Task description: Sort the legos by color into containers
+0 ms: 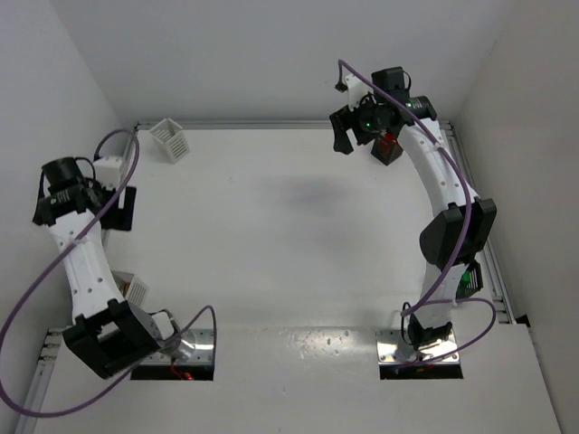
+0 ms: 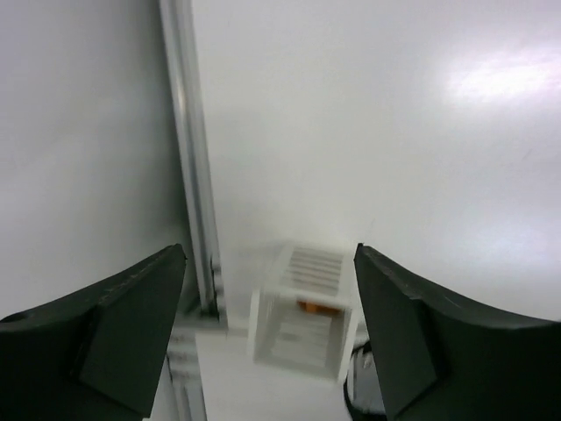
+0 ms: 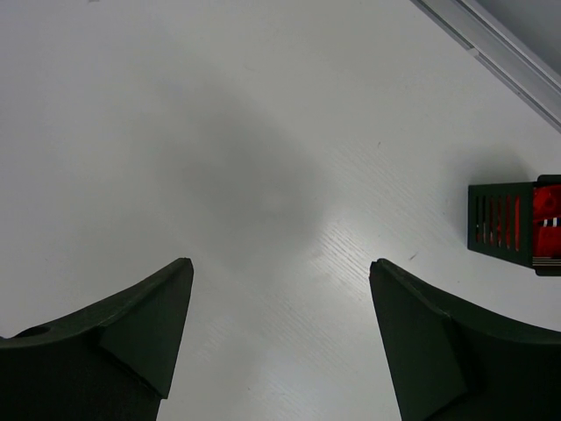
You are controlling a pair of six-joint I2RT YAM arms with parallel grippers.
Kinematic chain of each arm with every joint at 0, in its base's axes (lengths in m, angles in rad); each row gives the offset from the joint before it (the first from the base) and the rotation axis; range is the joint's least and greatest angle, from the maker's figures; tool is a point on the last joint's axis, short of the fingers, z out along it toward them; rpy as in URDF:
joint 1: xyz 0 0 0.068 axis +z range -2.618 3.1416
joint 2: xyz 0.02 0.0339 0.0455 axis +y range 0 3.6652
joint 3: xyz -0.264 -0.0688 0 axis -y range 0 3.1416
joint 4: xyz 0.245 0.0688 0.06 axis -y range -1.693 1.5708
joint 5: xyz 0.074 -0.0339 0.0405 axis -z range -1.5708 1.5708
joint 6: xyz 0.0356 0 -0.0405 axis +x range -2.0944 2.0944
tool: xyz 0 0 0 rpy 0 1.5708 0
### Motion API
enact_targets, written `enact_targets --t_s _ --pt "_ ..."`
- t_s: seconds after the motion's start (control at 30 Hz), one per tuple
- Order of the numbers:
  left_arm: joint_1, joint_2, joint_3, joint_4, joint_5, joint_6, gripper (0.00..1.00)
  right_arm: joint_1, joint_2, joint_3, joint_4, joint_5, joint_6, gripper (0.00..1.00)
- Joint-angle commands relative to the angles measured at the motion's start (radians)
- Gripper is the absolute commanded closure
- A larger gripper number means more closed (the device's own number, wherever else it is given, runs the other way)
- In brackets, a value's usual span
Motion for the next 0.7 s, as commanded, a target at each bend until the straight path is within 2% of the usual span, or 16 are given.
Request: enact_targets --t_s 0.0,0.1,0.13,0.23,0.27,0.37,0.53,0.67 --pt "-0.138 0.109 0.126 0.010 0.130 -0.142 0.13 -0.014 -0.052 -0.021 0.025 0.045 0.011 0.16" --pt "-0.258 0.246 0.260 0.032 0.130 -0.251 0.05 -0.023 -0.080 -0.093 0.025 0.125 0.011 0.10" --pt "-0.343 0.279 0.335 0.042 0.110 -0.306 0.01 -0.035 -0.102 -0.116 0.025 0.134 0.011 0.10" --pt "-0.489 0.399 0.438 0.073 0.090 -0.372 0.01 -0.087 -0.141 -0.204 0.025 0.148 0.011 0.06" --pt "-0.520 0.425 0.490 0.084 0.055 -0.392 0.01 -0.119 -0.165 -0.242 0.025 0.158 0.011 0.04" --pt "-0.601 0.517 0.568 0.084 0.064 -0.426 0.01 -0.191 -0.202 -0.311 0.025 0.186 -0.015 0.01" --pt "-0.641 0.554 0.523 0.160 0.063 -0.460 0.01 -0.278 -0.250 -0.385 -0.021 0.151 -0.018 0.01" --pt "-0.651 0.541 0.446 0.239 0.076 -0.469 0.01 -0.316 -0.294 -0.489 0.027 0.128 -0.006 0.01"
